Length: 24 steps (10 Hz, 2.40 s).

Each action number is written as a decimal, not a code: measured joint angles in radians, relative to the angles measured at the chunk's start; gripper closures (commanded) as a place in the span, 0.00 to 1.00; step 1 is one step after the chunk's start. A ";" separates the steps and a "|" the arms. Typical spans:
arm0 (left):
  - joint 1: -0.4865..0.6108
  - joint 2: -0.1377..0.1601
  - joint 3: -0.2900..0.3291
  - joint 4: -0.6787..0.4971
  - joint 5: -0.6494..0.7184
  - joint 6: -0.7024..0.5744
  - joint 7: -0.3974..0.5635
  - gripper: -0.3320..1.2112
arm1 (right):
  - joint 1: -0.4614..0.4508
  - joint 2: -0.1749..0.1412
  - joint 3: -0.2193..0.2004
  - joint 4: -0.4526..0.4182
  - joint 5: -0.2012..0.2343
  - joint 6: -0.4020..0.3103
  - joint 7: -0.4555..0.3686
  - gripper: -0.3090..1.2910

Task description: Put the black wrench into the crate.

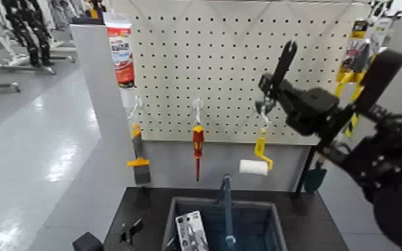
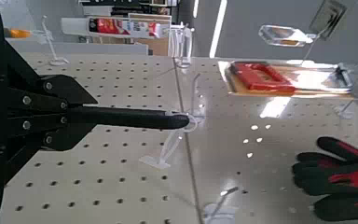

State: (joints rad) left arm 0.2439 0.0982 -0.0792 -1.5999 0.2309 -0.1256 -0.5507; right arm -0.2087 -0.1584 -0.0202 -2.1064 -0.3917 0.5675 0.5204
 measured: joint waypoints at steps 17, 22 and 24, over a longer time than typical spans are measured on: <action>0.003 0.005 0.003 -0.002 0.000 -0.002 0.000 0.28 | 0.274 0.030 0.026 0.312 0.097 0.144 0.016 0.34; 0.003 0.005 0.003 -0.003 0.000 -0.002 0.000 0.28 | 0.283 0.033 0.015 0.304 0.097 0.099 0.031 0.19; 0.003 0.005 0.002 -0.003 -0.001 -0.002 0.000 0.28 | 0.287 0.034 0.013 0.299 0.097 0.086 0.032 0.19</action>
State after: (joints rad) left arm 0.2469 0.1031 -0.0769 -1.6032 0.2304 -0.1273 -0.5507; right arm 0.0785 -0.1239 -0.0074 -1.8071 -0.2945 0.6530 0.5520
